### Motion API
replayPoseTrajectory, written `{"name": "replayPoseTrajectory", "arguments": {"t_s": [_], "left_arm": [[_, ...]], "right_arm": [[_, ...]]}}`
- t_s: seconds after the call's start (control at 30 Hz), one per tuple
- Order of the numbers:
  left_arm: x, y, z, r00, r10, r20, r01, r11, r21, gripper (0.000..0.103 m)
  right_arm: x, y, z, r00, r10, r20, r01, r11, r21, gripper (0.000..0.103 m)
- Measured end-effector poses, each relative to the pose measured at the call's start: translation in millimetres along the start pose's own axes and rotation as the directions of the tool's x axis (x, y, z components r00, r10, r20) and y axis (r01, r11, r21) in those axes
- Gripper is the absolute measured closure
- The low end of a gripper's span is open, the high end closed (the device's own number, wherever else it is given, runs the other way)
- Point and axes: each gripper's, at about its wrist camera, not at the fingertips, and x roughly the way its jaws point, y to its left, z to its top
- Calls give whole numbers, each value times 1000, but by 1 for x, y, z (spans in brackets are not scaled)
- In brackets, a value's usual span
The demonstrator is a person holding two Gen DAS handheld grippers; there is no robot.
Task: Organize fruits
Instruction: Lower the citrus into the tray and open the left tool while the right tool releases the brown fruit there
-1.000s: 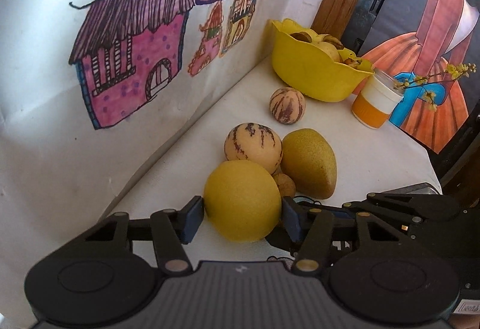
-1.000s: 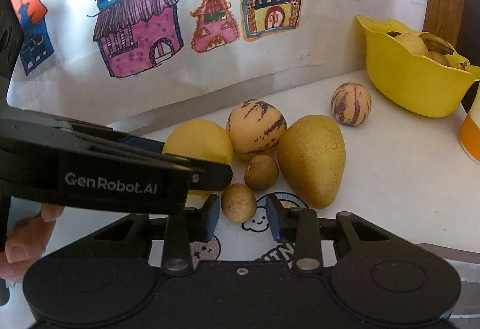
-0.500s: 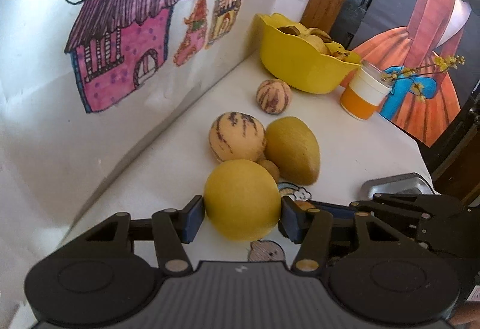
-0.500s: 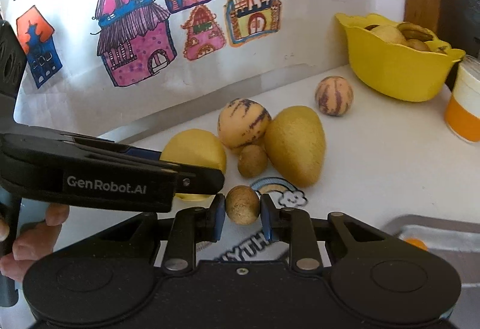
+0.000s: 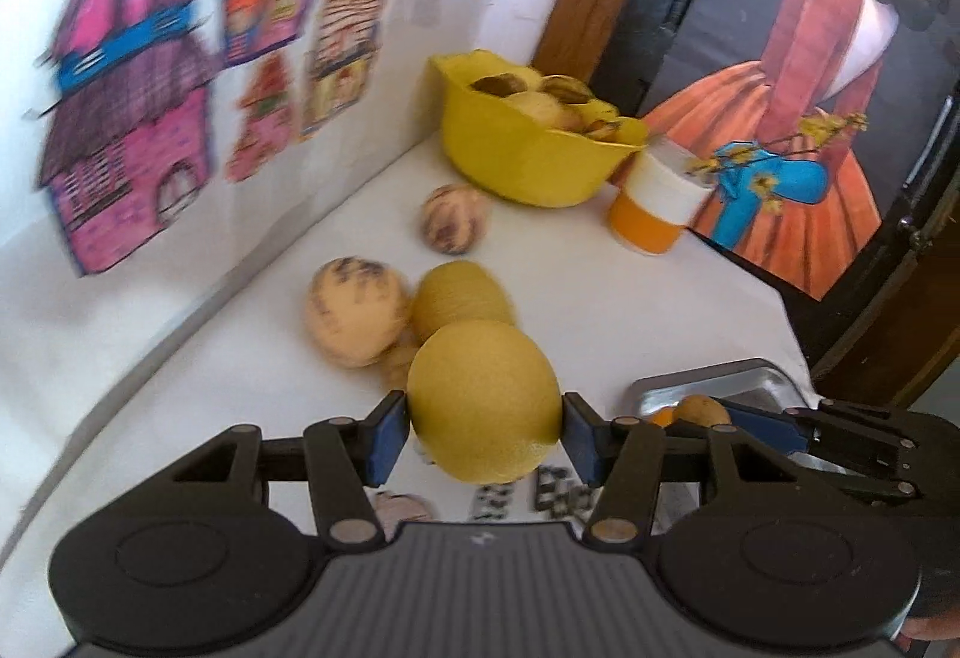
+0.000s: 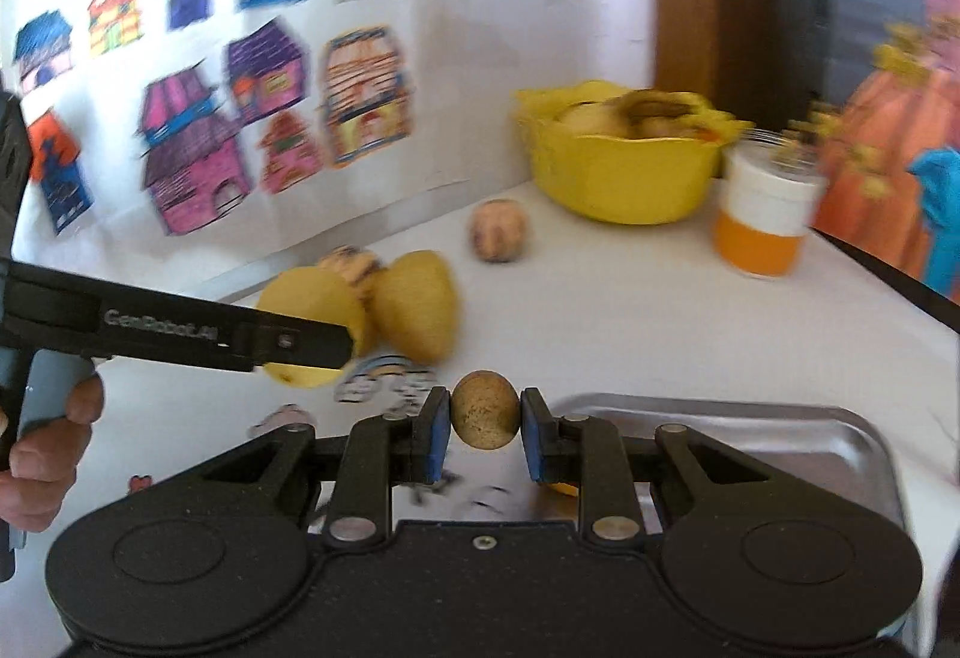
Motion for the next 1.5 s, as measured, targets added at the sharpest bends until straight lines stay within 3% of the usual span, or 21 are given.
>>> {"name": "replayPoseTrajectory", "arguments": {"t_s": [0.33, 0.77, 1.5], "left_arm": [[25, -67, 4, 997, -70, -26, 71, 995, 67, 44], [58, -140, -19, 989, -100, -112, 120, 974, 191, 44], [76, -160, -33, 981, -39, -189, 86, 965, 246, 43]], "right_arm": [[-40, -59, -28, 991, -136, 12, 134, 982, 134, 76], [-64, -100, -77, 981, -190, -30, 192, 953, 236, 76], [-64, -91, -96, 984, -175, -45, 181, 953, 244, 76]]}}
